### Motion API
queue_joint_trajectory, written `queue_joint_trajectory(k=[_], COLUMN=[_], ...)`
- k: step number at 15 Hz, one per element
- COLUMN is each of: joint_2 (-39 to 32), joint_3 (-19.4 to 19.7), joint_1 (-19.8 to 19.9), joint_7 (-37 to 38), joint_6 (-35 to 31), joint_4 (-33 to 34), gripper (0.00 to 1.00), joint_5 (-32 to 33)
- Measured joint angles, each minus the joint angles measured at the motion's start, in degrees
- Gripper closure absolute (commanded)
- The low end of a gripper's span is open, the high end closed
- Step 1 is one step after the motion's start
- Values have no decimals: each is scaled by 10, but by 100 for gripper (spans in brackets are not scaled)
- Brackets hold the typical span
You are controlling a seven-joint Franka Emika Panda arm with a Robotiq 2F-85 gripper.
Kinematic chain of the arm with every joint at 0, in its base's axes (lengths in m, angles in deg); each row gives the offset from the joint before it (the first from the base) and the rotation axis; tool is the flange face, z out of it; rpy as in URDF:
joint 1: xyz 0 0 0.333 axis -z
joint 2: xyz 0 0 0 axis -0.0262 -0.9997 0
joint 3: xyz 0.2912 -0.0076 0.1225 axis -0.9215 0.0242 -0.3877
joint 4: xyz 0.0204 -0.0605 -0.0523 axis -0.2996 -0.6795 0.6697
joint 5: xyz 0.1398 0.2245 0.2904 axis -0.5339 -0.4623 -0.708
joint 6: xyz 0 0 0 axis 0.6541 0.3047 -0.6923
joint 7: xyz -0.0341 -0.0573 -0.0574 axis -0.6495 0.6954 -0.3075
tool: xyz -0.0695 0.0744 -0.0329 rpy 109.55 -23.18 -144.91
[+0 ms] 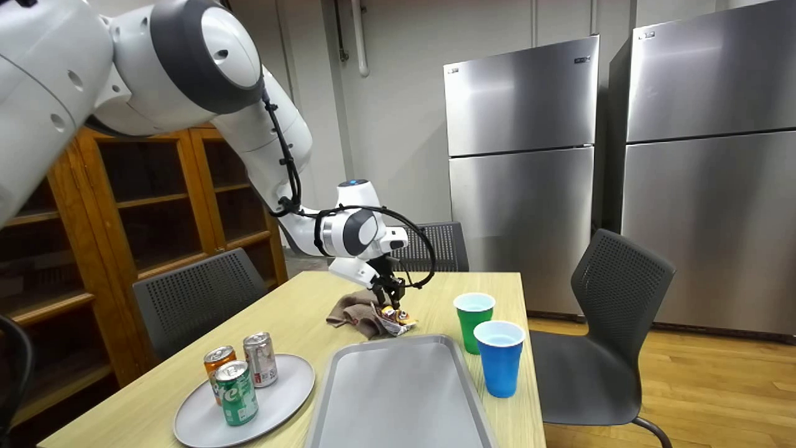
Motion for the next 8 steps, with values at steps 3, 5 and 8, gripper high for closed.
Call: queue_joint_trajectory(k=[3,5,8], joint_2=[11,24,51], joint_3=[-3,-7,-20], joint_1=[1,2,6], joint_7=[0,0,-2], joint_6=[0,0,0], joint_4=[-2,-8,-29], gripper=[0,0,0], joint_5=[0,0,-1])
